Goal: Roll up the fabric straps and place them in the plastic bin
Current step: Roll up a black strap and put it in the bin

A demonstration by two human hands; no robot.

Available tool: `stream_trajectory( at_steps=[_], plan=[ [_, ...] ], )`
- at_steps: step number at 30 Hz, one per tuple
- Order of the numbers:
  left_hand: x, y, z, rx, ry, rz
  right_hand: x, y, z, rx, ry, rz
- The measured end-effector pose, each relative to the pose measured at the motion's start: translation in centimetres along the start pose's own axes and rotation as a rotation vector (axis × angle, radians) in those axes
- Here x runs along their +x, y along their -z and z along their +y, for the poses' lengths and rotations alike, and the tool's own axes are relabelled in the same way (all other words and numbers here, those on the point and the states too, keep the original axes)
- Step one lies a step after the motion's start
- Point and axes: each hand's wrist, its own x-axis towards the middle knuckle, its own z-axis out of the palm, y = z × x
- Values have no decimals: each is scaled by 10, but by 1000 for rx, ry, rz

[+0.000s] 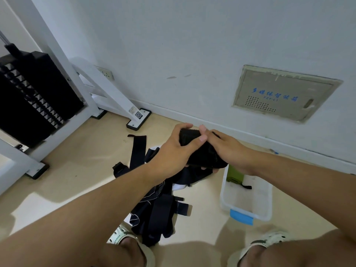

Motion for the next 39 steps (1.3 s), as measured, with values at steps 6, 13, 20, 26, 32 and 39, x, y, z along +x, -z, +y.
stream_trajectory(
  at_steps=[6,13,20,26,32,39],
  plan=[
    [4,2,4,-15,-31,51,1,19,2,200,-81,-180],
    [10,-2,1,60,-34,44,0,26,12,20,60,-199],
    [18,-5,-6,-66,-17,-62,6,39,23,137,94,-84],
    [34,-25,-8,-1,117,-144,3,58,41,143,-18,-92],
    [53,-50,-27,513,85,-161,9,104,103,-645,-105,105],
    [68,-77,-43,811,32,-372,45,140,184,-1058,-247,37]
  ],
)
